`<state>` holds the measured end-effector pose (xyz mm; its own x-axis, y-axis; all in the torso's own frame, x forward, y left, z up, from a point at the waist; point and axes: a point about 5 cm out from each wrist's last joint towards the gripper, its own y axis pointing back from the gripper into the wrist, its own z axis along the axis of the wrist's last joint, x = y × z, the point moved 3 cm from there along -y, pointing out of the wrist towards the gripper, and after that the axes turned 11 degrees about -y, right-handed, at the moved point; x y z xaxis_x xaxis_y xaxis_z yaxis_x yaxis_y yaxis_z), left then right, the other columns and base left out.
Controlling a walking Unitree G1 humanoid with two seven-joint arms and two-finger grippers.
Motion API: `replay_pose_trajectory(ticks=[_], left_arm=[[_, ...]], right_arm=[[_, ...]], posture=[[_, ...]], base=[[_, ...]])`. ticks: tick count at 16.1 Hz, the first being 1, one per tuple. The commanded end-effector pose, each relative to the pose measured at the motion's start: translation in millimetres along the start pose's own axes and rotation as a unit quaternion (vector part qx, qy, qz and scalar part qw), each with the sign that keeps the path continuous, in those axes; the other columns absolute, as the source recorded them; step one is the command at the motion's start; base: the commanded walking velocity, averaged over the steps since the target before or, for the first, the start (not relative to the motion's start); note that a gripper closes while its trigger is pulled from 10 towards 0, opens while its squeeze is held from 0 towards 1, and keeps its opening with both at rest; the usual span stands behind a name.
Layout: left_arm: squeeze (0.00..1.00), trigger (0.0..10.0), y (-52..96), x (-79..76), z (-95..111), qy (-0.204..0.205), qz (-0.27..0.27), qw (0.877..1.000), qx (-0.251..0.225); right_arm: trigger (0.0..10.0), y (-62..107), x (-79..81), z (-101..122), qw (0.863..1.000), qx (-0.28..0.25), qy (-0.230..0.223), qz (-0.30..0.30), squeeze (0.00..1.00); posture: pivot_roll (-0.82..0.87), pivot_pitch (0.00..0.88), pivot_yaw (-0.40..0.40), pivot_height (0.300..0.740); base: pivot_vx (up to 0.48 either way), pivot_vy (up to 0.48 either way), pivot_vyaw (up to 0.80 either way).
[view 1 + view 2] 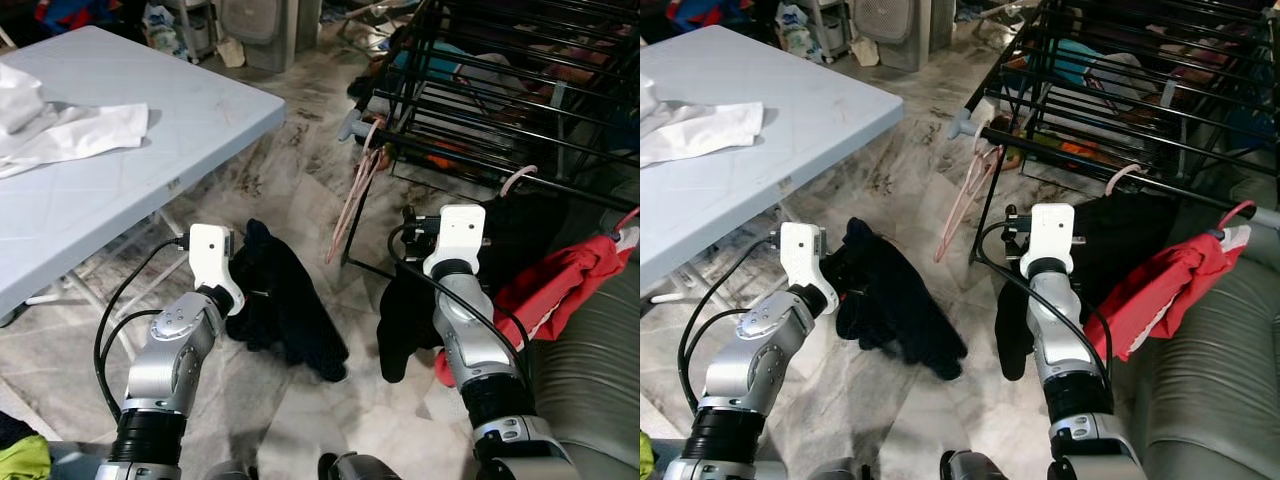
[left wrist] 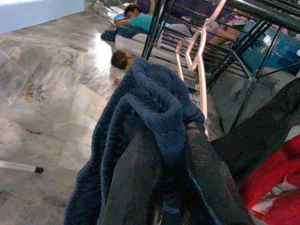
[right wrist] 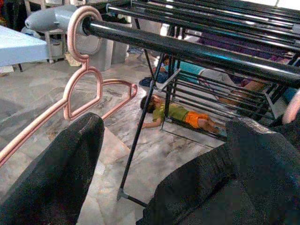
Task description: Hang hanger
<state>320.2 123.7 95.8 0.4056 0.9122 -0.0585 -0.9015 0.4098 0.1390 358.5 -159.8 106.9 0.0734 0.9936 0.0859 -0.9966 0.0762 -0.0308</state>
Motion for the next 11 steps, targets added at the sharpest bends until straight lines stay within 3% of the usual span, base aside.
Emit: replay_pose_trajectory(ticks=[1, 8, 11], left_arm=[[0.00, 10.0, -1.1, 1.6, 7.6, -0.009, 0.002, 1.000, -0.013], [0.00, 10.0, -0.5, 1.2, 7.6, -0.018, 0.000, 1.000, -0.014], [0.00, 10.0, 0.1, -0.7, 7.4, -0.023, -0.003, 1.000, -0.014]], right_arm=[[10.0, -0.5, -0.3, 3.7, 1.000, -0.006, 0.000, 0.001, 0.00], [10.0, 0.0, -0.5, 3.0, 1.000, -0.005, 0.000, 0.000, 0.00], [10.0, 0.8, -1.0, 2.2, 1.000, -0.004, 0.001, -0.002, 0.00]], posture=[[0.03, 0.000, -0.028, 0.740], [0.03, 0.000, -0.026, 0.740], [0.03, 0.000, -0.024, 0.740]], base=[[0.000, 0.431, -0.80], [0.000, 0.395, -0.80], [0.000, 0.000, -0.80]])
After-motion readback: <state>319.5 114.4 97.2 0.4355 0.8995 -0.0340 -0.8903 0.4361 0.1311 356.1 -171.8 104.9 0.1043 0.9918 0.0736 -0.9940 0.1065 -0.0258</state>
